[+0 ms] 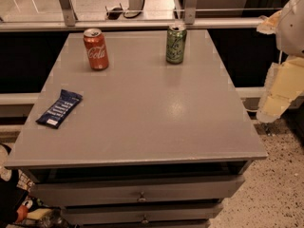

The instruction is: Knock coke can over

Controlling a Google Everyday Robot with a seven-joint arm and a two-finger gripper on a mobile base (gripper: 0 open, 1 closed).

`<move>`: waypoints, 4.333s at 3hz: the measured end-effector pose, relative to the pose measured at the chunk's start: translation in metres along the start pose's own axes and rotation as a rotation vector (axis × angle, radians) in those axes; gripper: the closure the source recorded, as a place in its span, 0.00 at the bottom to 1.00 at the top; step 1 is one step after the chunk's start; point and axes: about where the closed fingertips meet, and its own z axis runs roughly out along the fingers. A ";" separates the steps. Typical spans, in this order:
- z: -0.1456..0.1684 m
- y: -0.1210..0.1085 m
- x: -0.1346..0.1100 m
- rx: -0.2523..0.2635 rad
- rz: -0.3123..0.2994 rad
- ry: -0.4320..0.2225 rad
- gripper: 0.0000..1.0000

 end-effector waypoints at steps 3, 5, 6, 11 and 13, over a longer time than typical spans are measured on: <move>0.037 0.002 -0.039 0.036 0.117 -0.156 0.00; 0.112 0.024 -0.099 0.013 0.346 -0.461 0.00; 0.123 -0.012 -0.118 0.096 0.378 -0.602 0.00; 0.158 -0.094 -0.242 0.207 0.356 -0.948 0.00; 0.193 -0.115 -0.296 0.152 0.407 -1.065 0.00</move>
Offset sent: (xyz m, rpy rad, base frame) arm 0.0465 0.0374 -0.0279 0.1519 -0.0702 -0.0332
